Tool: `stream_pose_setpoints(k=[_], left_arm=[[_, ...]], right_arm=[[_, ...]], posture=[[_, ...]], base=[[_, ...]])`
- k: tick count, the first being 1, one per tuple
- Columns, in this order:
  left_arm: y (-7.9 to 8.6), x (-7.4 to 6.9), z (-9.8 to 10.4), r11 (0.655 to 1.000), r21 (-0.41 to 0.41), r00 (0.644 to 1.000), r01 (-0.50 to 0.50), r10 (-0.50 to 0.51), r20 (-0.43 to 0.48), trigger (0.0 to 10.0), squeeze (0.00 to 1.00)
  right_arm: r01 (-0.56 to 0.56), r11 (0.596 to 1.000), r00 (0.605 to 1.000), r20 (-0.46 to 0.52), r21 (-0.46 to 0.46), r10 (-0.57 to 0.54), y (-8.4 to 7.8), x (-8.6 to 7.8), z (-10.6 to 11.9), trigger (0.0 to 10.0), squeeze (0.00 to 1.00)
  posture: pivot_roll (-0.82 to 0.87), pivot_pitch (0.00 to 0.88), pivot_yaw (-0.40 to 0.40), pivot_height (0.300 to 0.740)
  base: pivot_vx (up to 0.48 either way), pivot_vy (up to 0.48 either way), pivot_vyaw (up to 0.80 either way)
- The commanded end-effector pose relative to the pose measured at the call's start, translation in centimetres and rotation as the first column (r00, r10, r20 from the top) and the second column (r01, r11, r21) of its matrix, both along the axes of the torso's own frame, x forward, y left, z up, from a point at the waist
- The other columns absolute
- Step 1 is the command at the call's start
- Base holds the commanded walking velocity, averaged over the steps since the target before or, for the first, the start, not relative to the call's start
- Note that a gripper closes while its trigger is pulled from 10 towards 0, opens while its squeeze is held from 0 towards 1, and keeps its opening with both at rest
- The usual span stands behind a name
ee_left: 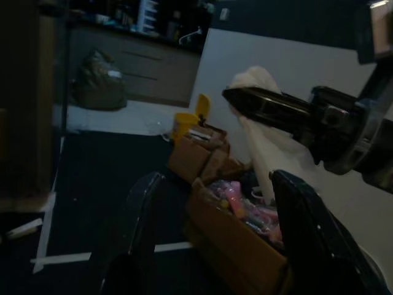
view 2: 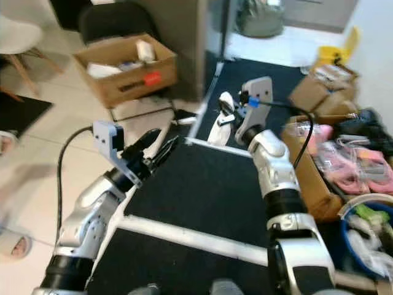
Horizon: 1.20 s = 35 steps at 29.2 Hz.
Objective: Picking trash to rubbish bin
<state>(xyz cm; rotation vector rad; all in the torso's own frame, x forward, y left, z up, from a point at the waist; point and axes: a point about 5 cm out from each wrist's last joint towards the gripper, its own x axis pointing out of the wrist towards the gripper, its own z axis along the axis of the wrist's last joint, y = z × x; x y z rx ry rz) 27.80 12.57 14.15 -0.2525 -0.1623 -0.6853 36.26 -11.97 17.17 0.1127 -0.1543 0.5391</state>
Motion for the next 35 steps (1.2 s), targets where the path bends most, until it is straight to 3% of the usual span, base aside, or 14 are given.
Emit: stream_pose_setpoints(k=[1,35], left_arm=[[-0.05,0.03,0.04,1.0,0.005,1.0,0.009,-0.009,0.003,10.0,0.0],[-0.16,0.02,-0.09,1.0,0.007,1.0,0.015,-0.015,0.005,10.0,0.0]], right_arm=[[0.016,1.0,1.0,-0.001,-0.009,-0.016,-0.61,0.01,-0.06,10.0,0.0],[0.016,1.0,1.0,0.002,-0.011,-0.016,-0.64,-0.03,-0.15,10.0,0.0]], posture=[[-0.06,0.0,-0.043,0.74],[-0.05,0.0,-0.05,0.74]], base=[[0.48,0.0,0.0],[0.48,0.0,0.0]])
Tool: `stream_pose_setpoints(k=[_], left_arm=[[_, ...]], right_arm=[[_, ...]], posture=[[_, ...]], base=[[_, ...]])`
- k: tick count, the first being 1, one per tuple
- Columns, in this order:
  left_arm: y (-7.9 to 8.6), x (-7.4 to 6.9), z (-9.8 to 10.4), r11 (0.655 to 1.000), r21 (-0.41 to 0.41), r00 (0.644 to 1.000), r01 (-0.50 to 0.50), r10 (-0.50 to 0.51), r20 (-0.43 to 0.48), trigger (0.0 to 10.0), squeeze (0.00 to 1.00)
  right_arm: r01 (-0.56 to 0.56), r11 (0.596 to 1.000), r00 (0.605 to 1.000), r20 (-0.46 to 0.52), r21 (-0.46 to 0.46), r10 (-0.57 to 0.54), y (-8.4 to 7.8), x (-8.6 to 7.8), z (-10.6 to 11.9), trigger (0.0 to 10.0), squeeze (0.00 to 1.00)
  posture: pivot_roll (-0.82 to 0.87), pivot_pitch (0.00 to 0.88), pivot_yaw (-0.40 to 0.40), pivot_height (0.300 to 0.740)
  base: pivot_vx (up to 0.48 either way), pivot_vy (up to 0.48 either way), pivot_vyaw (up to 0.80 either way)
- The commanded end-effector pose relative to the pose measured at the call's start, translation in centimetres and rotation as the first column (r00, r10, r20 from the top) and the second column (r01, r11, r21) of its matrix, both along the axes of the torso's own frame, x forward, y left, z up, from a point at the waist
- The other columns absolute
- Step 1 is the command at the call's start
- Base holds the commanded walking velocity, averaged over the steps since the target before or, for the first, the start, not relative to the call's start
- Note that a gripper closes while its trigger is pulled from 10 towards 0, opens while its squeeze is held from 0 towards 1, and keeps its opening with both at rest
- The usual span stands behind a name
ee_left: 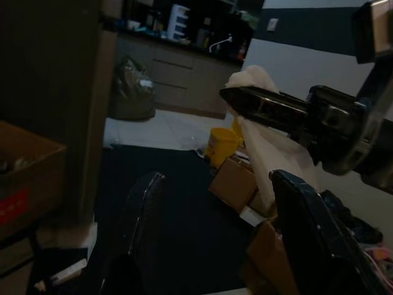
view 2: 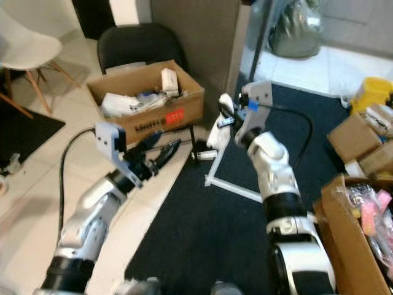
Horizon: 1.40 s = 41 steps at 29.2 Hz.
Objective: Picking trash to rubbish bin
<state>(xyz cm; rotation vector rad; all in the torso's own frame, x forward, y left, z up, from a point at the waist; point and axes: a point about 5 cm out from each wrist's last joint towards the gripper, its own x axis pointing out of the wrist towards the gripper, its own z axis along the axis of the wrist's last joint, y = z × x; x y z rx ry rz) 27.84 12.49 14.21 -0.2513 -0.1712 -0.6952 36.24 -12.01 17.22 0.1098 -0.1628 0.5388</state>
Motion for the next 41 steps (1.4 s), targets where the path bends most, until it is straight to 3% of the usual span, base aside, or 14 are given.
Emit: stream_pose_setpoints(k=[1,41], left_arm=[[-0.08,-0.02,-0.16,1.0,0.009,1.0,0.006,-0.006,-0.004,10.0,0.0],[-0.07,-0.02,-0.16,1.0,0.01,1.0,0.002,-0.002,-0.003,10.0,0.0]], right_arm=[[0.015,1.0,1.0,-0.007,-0.01,-0.015,-0.61,-0.02,-0.2,10.0,0.0],[0.013,1.0,1.0,0.0,-0.024,-0.013,-0.61,-0.02,-0.04,10.0,0.0]], posture=[[-0.05,0.0,-0.05,0.74],[-0.05,0.0,-0.048,0.74]], base=[[0.48,0.0,0.0],[0.48,0.0,0.0]])
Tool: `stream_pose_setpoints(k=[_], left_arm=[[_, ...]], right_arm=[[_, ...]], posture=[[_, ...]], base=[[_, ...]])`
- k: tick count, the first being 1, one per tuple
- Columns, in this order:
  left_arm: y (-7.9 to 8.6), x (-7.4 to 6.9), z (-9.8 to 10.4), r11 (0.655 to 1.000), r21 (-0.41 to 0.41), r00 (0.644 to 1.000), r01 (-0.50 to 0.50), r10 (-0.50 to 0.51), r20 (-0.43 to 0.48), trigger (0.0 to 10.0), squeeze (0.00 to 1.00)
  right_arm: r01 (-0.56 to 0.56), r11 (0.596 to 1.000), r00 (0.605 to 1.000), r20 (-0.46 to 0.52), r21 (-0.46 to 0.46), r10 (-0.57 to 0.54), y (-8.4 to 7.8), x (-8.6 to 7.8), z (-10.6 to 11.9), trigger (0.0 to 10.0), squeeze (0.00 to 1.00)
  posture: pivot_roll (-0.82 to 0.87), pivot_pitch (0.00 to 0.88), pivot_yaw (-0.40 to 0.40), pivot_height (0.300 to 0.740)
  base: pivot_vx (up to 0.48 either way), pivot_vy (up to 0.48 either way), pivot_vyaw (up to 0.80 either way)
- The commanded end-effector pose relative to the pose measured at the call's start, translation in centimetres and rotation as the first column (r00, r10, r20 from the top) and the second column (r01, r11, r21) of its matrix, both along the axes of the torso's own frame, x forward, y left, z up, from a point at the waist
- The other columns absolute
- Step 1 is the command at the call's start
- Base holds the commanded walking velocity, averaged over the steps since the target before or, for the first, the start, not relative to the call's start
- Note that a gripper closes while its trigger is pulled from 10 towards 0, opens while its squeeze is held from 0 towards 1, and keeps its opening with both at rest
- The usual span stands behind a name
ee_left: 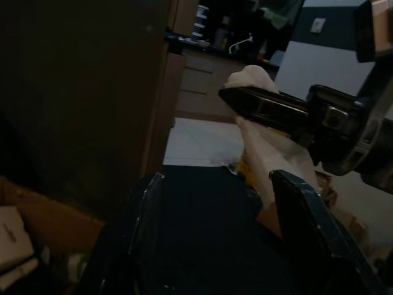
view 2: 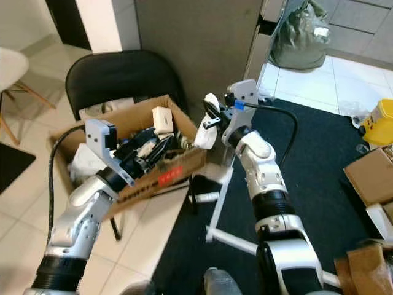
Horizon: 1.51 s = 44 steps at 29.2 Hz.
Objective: Picking trash to rubbish bin
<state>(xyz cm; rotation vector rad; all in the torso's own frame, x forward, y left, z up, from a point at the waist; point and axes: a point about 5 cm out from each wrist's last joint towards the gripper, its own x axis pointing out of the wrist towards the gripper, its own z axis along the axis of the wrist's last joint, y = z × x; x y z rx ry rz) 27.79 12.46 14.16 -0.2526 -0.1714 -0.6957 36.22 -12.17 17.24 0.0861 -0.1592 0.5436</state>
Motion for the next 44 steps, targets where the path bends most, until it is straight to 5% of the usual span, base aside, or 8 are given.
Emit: stream_pose_setpoints(k=[1,10,44], left_arm=[[-0.04,0.02,-0.11,1.0,0.011,1.0,0.001,-0.001,-0.003,10.0,0.0],[0.27,0.23,-0.35,0.999,-0.001,0.999,-0.039,0.039,-0.032,10.0,0.0],[0.59,-0.28,-0.39,0.998,0.023,0.998,-0.056,0.056,-0.012,10.0,0.0]], right_arm=[[0.016,1.0,1.0,-0.003,-0.001,-0.016,-0.45,0.0,-0.06,10.0,0.0],[0.014,1.0,1.0,-0.002,-0.02,-0.014,-0.44,0.01,-0.1,10.0,0.0],[-0.003,0.993,1.0,0.017,-0.114,0.005,-0.19,-0.16,-0.02,10.0,0.0]], posture=[[-0.05,0.0,-0.048,0.74],[-0.05,0.0,-0.051,0.74],[-0.04,0.0,-0.051,0.74]], base=[[0.48,0.0,0.0],[0.272,0.0,0.0],[0.0,0.0,0.7]])
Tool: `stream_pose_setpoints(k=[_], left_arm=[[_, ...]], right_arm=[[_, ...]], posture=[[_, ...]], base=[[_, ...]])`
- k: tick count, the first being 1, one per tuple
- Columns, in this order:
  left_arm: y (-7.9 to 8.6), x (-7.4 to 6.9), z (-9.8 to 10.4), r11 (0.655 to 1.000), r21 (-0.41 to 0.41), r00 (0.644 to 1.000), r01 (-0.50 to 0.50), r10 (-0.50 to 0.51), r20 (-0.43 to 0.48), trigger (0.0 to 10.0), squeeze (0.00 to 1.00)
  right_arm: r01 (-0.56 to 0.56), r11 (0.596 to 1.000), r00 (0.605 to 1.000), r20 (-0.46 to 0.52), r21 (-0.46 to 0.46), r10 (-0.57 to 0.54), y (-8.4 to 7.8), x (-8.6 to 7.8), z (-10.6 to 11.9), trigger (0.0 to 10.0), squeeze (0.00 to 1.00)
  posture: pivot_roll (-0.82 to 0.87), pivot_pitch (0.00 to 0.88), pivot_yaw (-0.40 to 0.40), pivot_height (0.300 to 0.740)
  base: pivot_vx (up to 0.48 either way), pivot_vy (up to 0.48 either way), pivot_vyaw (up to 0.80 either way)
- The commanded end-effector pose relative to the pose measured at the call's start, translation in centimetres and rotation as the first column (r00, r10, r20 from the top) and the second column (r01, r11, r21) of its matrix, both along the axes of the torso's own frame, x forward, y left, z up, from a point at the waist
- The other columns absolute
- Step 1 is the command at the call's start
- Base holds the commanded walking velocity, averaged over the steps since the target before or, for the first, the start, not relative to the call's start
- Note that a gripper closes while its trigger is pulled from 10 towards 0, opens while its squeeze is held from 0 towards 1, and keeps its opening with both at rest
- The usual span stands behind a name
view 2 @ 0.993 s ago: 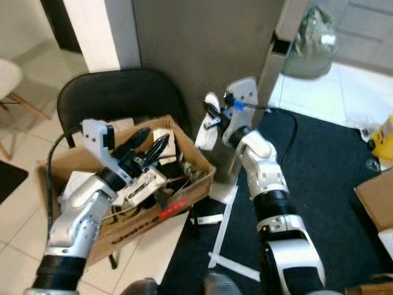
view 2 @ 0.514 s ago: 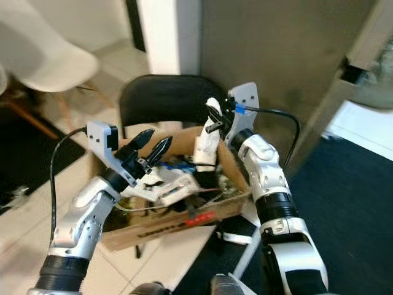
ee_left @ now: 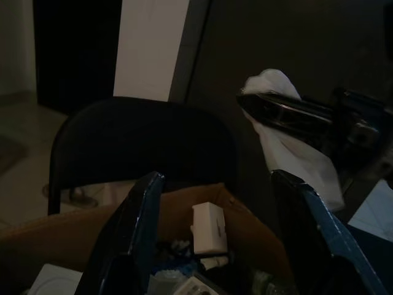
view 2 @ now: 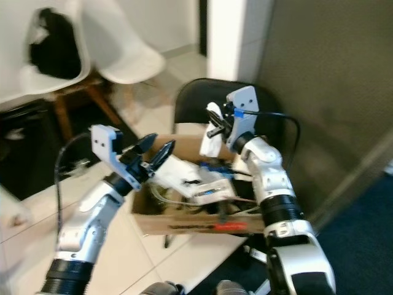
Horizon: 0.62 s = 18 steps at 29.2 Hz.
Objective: Picking trash to rubbish bin
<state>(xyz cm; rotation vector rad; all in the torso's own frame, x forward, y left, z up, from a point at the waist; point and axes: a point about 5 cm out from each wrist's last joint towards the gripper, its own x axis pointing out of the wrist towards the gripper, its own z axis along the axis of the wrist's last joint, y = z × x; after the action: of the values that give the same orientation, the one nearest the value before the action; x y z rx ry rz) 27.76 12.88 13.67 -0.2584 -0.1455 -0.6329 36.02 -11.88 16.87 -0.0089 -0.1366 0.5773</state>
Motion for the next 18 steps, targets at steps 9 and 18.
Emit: stream_pose_setpoints(k=[9,18], left_arm=[[-0.1,-1.5,0.1,0.994,-0.031,0.994,0.102,-0.101,0.029,10.0,0.0],[-0.2,-1.6,0.1,0.993,-0.029,0.993,0.11,-0.109,0.038,10.0,0.0]], right_arm=[[-0.014,0.967,1.0,0.009,-0.253,0.017,0.0,0.2,0.3,10.0,0.0],[-0.059,0.848,0.997,0.003,-0.526,0.071,0.6,-0.2,-1.0,10.0,0.0]], posture=[[-0.04,0.0,-0.046,0.74],[-0.04,0.0,-0.048,0.74]], base=[[0.0,0.0,0.0],[0.0,0.0,0.0]])
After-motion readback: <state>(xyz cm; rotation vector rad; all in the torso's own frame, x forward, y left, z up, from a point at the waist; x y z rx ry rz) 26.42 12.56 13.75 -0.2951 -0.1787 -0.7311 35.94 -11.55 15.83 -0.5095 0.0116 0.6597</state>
